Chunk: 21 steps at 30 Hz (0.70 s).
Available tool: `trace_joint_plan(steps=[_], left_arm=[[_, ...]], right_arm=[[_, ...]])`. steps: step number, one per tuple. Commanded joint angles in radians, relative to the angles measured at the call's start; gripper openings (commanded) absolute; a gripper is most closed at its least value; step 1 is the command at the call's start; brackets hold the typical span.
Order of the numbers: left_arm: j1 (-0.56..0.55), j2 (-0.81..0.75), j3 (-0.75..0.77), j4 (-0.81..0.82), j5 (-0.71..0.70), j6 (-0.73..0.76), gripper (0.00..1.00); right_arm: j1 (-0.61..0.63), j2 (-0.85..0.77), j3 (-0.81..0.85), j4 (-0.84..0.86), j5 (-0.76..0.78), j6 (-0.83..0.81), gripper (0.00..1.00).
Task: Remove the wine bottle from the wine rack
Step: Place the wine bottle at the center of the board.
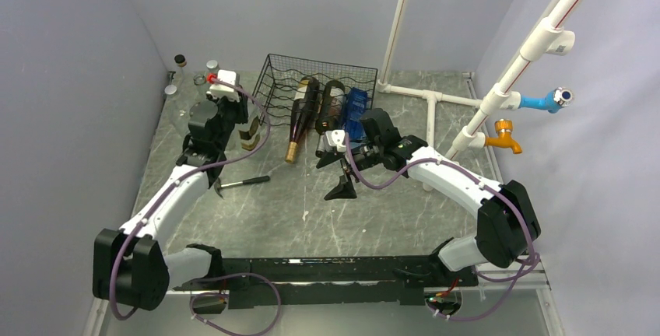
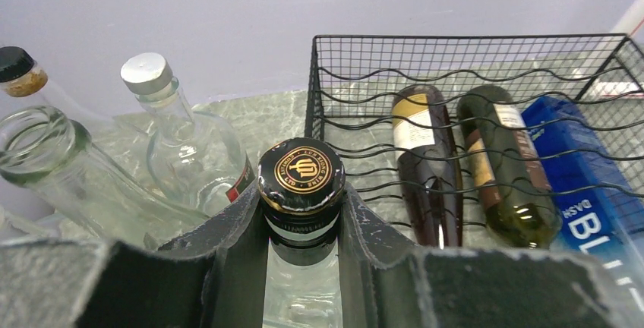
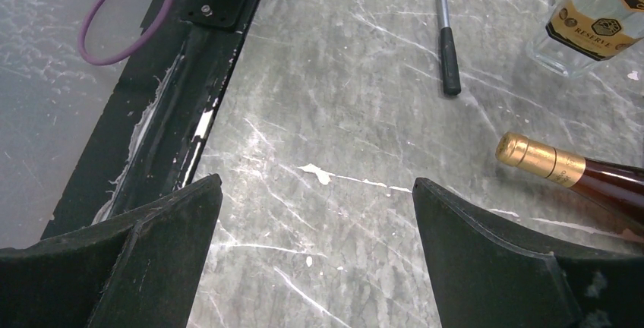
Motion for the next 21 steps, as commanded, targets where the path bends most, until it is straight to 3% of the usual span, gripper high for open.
trace_joint_plan(steps=[1, 20, 21], left_arm=[[0.017, 0.027, 0.054, 0.285, -0.017, 0.046, 0.0], [0.034, 0.176, 0.064, 0.37, -0.176, -0.03, 0.0], [0.034, 0.175, 0.064, 0.363, -0.186, -0.033, 0.05]], right_arm=[[-0.005, -0.011, 0.001, 0.02, -0.011, -0.019, 0.99], [-0.008, -0.003, 0.005, 0.011, -0.006, -0.032, 0.99], [-0.008, -0.002, 0.005, 0.011, -0.006, -0.032, 0.99]])
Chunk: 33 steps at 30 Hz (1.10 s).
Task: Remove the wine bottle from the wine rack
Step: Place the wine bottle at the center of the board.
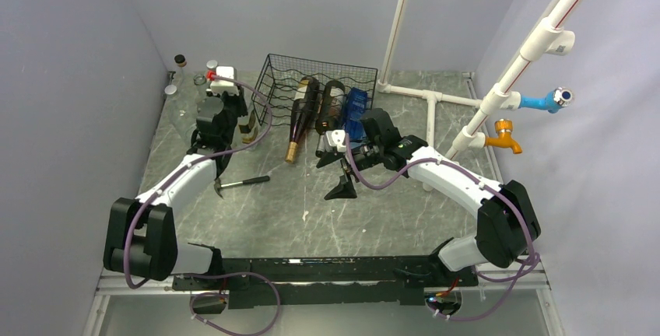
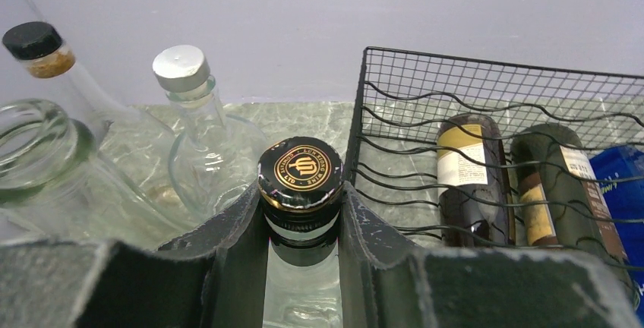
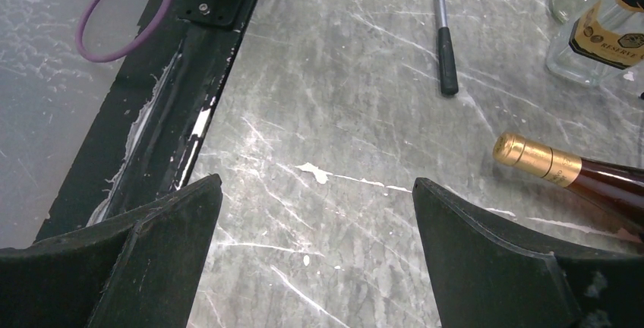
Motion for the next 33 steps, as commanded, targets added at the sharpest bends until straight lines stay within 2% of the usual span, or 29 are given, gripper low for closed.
trace_joint_plan(steps=[1, 3, 8, 13, 18, 27, 33], left_arm=[[0.008, -0.015, 0.061, 0.146, -0.091, -0.025, 0.14], [0.008, -0.024, 0.053, 0.138, -0.092, -0.028, 0.27], [0.008, -0.057, 0.04, 0.115, -0.078, -0.051, 0.5], [0.008, -0.102, 0.043, 0.058, -0.068, -0.083, 0.58], [0.008, -0.164, 0.062, -0.037, -0.069, -0.108, 0.73], [0.008, -0.328, 0.088, -0.329, -0.083, -0.232, 0.98], [0.008, -0.462, 0.041, -0.441, -0.016, -0.339, 1.0]], right_arm=[[-0.005, -0.002, 0.005, 0.011, -0.008, -0.024, 0.99], [-0.006, 0.001, 0.005, 0.011, -0.008, -0.024, 0.99], [-0.005, 0.006, 0.005, 0.01, -0.009, -0.024, 0.99], [-0.006, 0.004, 0.005, 0.011, -0.008, -0.021, 0.99], [-0.006, 0.0, 0.008, 0.007, -0.006, -0.021, 0.99], [-0.007, -0.002, 0.017, -0.015, -0.006, -0.038, 0.99], [-0.009, 0.0, 0.028, -0.036, -0.005, -0.05, 1.0]])
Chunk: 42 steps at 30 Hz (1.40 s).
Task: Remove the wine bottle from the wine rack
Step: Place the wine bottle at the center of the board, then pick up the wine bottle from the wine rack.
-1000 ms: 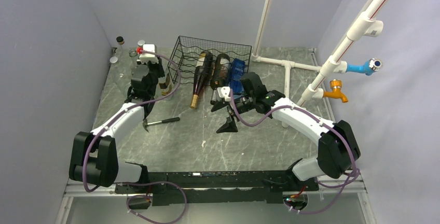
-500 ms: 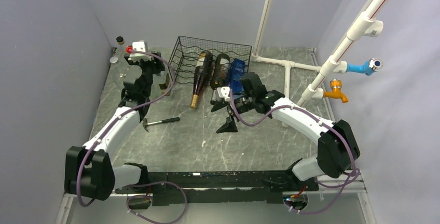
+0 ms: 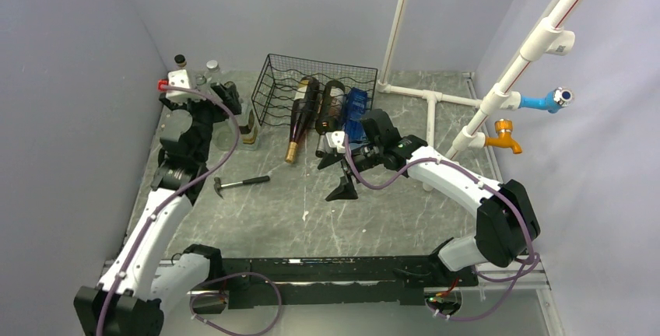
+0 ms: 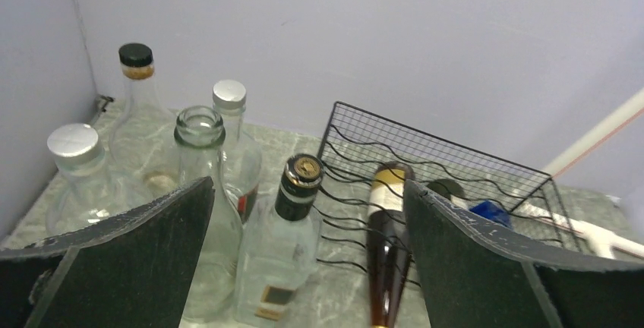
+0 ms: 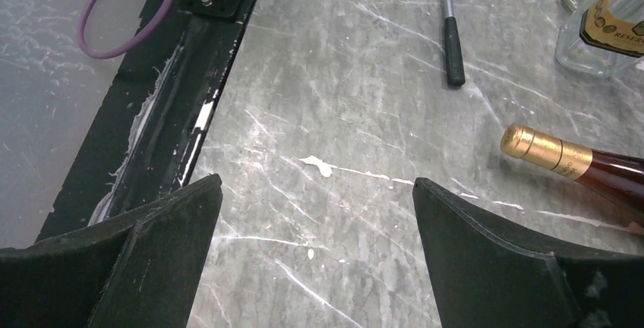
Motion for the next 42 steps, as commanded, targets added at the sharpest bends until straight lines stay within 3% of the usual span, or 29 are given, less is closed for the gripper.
trace_joint_plan(steps=[1, 16, 30, 42], left_arm=[[0.003, -0.099, -0.012, -0.126, 0.065, -0.123, 1.0], [0.003, -0.282, -0.084, -0.416, 0.359, -0.339, 1.0], [-0.004, -0.242, -0.232, -0.35, 0.589, -0.381, 0.99], [-0.222, -0.077, -0.215, -0.312, 0.399, -0.235, 1.0]], right_arm=[[-0.008, -0.005, 0.029, -0.013, -0.01, -0.032, 1.0], [-0.017, -0.006, 0.047, -0.051, -0.015, -0.052, 1.0], [-0.029, 0.013, 0.08, -0.12, -0.035, -0.075, 1.0], [-0.031, 0.034, 0.095, -0.149, -0.026, -0.089, 1.0]])
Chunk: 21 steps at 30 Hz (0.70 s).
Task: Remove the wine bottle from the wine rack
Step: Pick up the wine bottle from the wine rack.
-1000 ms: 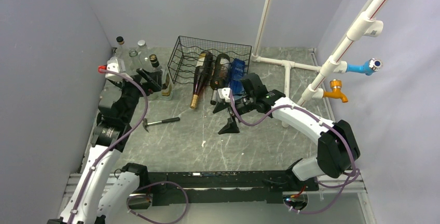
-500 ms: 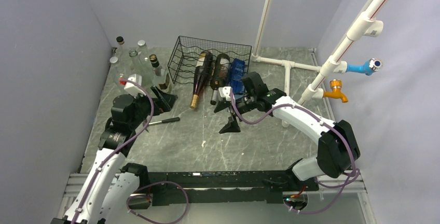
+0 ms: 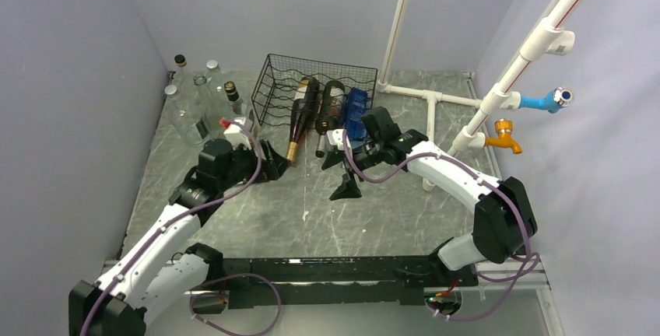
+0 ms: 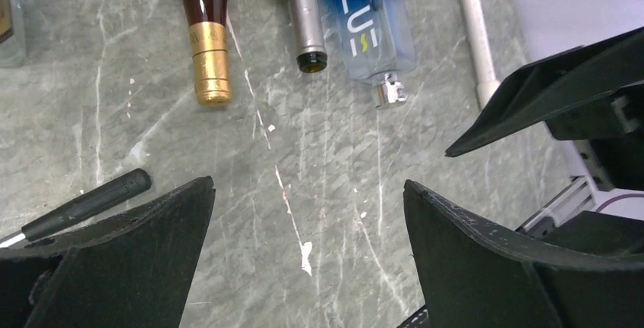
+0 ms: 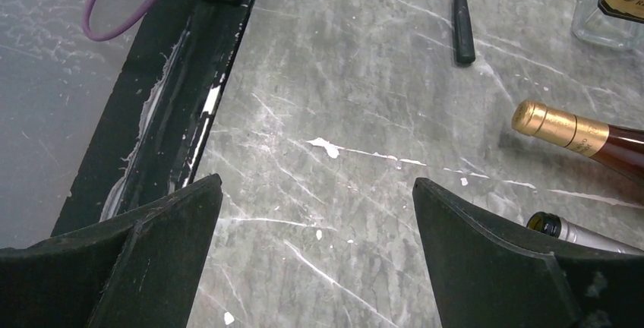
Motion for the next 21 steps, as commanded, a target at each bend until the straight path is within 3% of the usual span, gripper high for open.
trace_joint_plan(steps=[1, 11, 21], left_arm=[[-0.048, 0.079, 0.037, 0.079, -0.067, 0.075, 1.0], [-0.089, 0.316, 0.111, 0.207, -0.028, 0.121, 1.0], [-0.089, 0.505, 0.181, 0.265, -0.134, 0.245, 0.99]], right_arm=[[-0.005, 0.009, 0.047, -0.014, -0.022, -0.026, 1.0], [-0.037, 0.031, 0.086, -0.014, 0.055, 0.056, 1.0], [-0.057, 0.049, 0.089, 0.001, 0.074, 0.09, 1.0]])
